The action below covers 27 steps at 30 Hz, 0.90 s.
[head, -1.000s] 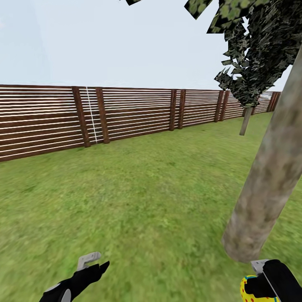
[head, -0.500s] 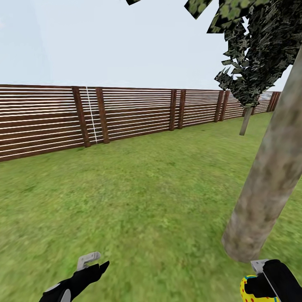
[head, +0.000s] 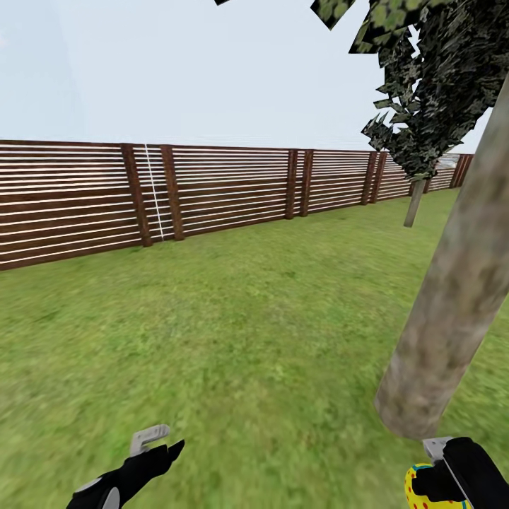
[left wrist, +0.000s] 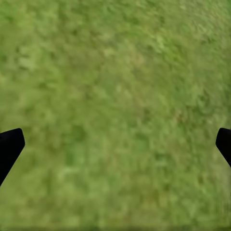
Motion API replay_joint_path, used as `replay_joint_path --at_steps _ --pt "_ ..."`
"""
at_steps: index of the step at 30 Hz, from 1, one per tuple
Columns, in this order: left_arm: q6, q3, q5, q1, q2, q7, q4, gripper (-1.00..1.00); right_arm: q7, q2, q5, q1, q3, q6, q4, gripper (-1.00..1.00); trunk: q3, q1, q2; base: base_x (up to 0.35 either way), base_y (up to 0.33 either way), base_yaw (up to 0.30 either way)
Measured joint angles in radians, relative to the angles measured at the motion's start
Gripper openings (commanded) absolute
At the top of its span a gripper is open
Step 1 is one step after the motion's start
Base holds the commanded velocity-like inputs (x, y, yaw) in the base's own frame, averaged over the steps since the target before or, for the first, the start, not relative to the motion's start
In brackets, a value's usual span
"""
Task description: Take the three Easter eggs out of the wicker basket on the lawn in the garden, then place them on the lawn next to a single tree (choose any tree) so that all three eggs are next to the same tree and none are left in the basket.
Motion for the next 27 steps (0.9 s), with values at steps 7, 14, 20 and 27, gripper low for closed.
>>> replay_joint_path --at_steps 7,14,20,27 --pt "0.000 0.003 0.000 0.000 0.001 0.001 0.000 1.00 0.000 0.000 0.000 0.000 0.000 0.000 0.001 -1.00 -0.022 0.027 -0.049 0.000 0.000 0.000" --pt "-0.001 0.003 -0.001 0.000 0.000 0.006 0.000 1.00 0.000 0.010 0.001 0.000 0.005 -0.001 0.003 -1.00 -0.044 0.054 -0.098 0.000 0.000 0.000" --pt "-0.001 -0.001 -0.002 0.000 0.000 0.006 0.016 1.00 0.000 0.010 0.000 0.000 0.002 -0.001 0.002 -1.00 -0.063 0.077 -0.140 0.000 0.000 0.000" --pt "-0.012 -0.002 0.000 0.000 -0.006 0.008 0.044 1.00 0.000 0.002 0.000 0.000 0.000 -0.001 0.001 -1.00 -0.085 0.104 -0.189 0.000 0.000 0.000"
